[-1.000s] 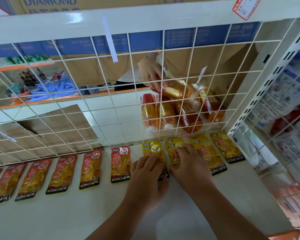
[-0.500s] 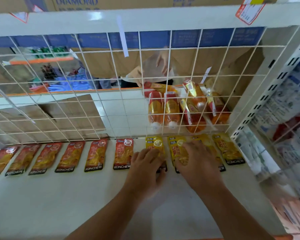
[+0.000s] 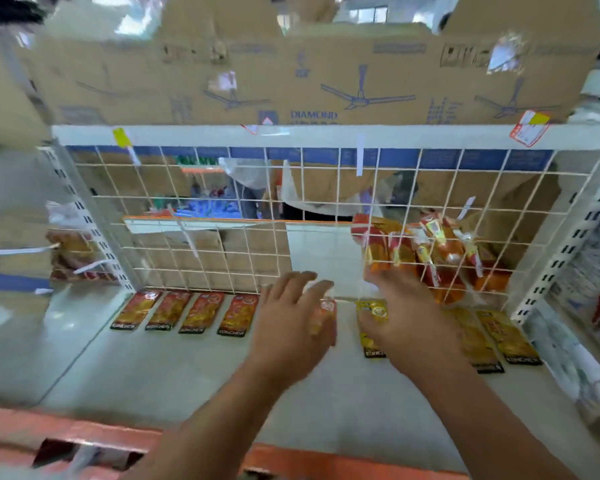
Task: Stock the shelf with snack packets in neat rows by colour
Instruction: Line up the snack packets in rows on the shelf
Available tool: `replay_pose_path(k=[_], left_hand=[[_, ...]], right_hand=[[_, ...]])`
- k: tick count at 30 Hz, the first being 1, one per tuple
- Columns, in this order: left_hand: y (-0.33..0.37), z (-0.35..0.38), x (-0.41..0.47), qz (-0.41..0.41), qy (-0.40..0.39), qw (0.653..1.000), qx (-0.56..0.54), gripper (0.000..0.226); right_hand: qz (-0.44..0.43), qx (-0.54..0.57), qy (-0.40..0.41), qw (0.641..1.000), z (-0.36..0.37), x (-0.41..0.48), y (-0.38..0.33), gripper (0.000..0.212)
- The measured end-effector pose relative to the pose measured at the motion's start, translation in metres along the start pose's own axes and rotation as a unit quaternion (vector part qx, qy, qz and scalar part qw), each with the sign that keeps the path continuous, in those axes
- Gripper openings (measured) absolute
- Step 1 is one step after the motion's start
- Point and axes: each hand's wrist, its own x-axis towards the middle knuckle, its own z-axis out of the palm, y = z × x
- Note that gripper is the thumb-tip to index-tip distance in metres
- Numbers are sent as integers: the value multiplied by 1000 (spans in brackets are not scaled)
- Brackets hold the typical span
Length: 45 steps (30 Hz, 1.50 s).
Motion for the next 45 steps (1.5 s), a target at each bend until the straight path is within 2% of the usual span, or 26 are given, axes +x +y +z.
replay_pose_path(k=[7, 12, 17, 22, 25, 33, 39, 45], left_hand=[[-55, -185, -35, 22, 112, 989, 95, 51], [-100, -330, -87, -9, 178, 968, 176, 47], [-152, -452, -128, -45, 203, 945, 254, 47], [-198, -529, -145, -129, 193, 928, 292, 52], [-220, -554, -145, -168, 176, 920, 306, 55], [-306, -572, -97, -220, 118, 929, 272, 38], [-365, -548, -42, -231, 47, 940, 246, 38], [-405, -522, -8, -184, -23, 940, 288, 40]], right_hand=[[-119, 58, 81, 988, -16, -11, -159, 51], [-218, 120, 111, 962, -22, -20, -294, 46], [-300, 153, 107, 935, -24, -16, -408, 42], [-344, 180, 108, 915, -22, 13, -486, 36], [-349, 168, 95, 917, -13, 44, -516, 29], [-366, 142, 91, 915, 21, 141, -576, 28], [-381, 85, 44, 920, 49, 197, -613, 26], [-403, 17, 32, 914, 78, 231, -636, 24]])
